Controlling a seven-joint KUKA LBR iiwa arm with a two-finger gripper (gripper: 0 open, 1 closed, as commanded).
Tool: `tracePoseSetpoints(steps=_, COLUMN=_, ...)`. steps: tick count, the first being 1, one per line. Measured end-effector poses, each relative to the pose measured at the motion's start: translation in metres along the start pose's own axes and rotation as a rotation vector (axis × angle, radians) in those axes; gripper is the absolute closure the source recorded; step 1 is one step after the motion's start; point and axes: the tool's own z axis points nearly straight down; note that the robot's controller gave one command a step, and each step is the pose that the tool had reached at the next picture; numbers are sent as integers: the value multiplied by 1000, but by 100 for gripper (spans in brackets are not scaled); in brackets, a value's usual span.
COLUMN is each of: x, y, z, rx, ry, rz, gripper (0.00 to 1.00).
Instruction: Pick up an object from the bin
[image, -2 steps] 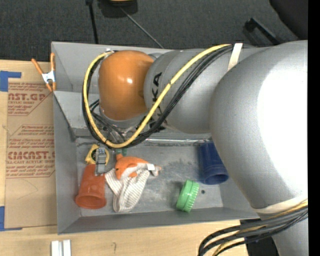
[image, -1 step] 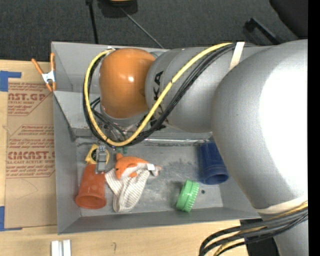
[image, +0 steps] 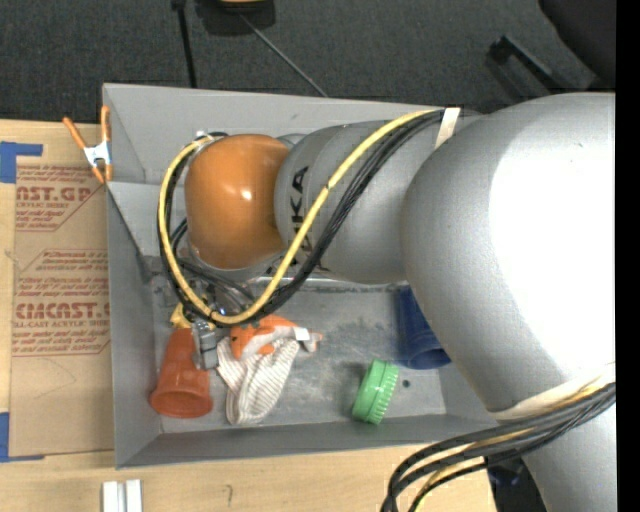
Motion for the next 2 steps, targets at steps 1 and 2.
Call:
tracePoseSetpoints(steps=1, x=42, y=17, z=-10, rx=-1, ry=8, rz=-262, gripper=0)
tracePoseSetpoints(steps=2, x=23, y=15, z=-8, rx=-2, ry=4, rz=-391, gripper=0)
